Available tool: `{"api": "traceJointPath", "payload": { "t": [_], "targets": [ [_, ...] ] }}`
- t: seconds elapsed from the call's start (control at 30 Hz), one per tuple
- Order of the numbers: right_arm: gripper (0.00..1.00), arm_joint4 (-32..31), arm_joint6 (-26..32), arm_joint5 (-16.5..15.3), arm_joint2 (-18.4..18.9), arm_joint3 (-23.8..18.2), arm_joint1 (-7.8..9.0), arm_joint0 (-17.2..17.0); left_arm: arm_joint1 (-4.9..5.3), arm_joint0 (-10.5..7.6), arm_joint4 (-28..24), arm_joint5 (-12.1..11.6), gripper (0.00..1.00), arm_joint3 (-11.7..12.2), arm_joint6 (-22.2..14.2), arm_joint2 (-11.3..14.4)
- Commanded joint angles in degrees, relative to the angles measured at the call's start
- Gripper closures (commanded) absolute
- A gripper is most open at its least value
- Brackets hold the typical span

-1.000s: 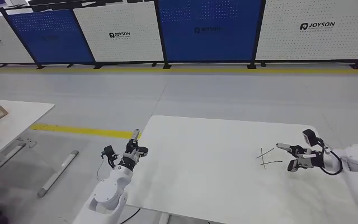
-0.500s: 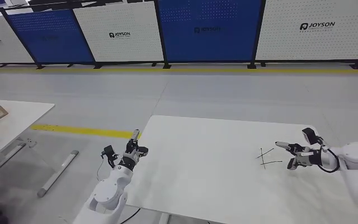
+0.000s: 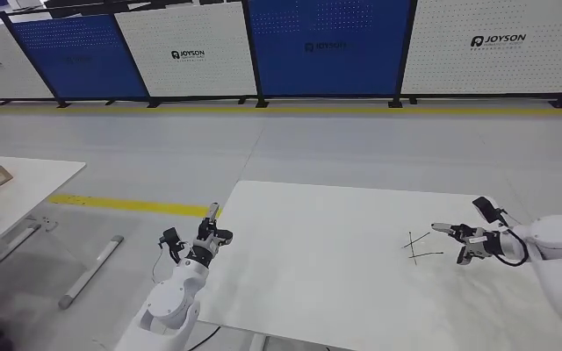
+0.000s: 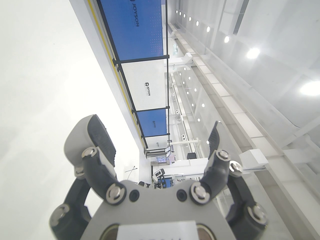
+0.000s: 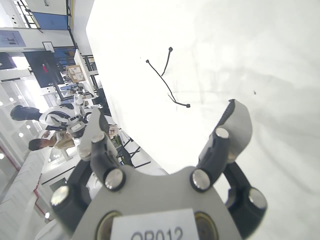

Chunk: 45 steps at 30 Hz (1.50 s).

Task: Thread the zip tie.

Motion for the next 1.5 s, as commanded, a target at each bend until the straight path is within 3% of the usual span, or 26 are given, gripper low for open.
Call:
{"api": "traceJointPath", "payload": {
  "t": [0.0,0.1,0.33,0.4,0.43,0.53,0.8,1.23,1.47],
  "targets": [
    [0.00,0.0,0.0,0.0,0.0,0.0,0.00,0.0,0.00,0.00,0.0,0.0,0.00,0.0,0.0,0.0],
    [0.00,-1.5,-3.2,-0.2,-1.0,-2.0,-0.23,-1.5,0.00,0.00,0.0,0.0,0.00,0.0,0.0,0.0],
    [0.00,-1.9,-3.3,1.2,-1.0,-4.2,0.10,-2.7,0.00,0.00,0.0,0.0,0.00,0.0,0.0,0.0],
    [0.22,-2.1,-3.2,1.5,-1.1,-4.2,0.12,-2.6,0.00,0.00,0.0,0.0,0.00,0.0,0.0,0.0],
    [0.40,-2.3,-3.1,1.5,-1.3,-4.2,0.11,-2.6,0.00,0.00,0.0,0.0,0.00,0.0,0.0,0.0],
    [0.51,-2.7,-2.7,1.6,-1.7,-4.2,0.07,-2.7,0.00,0.00,0.0,0.0,0.00,0.0,0.0,0.0],
    [0.59,-3.3,-2.4,2.5,-2.8,-3.1,-0.20,-2.0,0.00,0.00,0.0,0.0,0.00,0.0,0.0,0.0],
    [0.62,-3.5,-2.6,3.7,-4.5,-0.1,-1.02,-0.4,0.00,0.00,0.0,0.0,0.00,0.0,0.0,0.0],
    [0.76,-3.4,-2.8,3.7,-4.9,1.0,-1.25,0.2,0.00,0.00,0.0,0.0,0.00,0.0,0.0,0.0]
  ]
}}
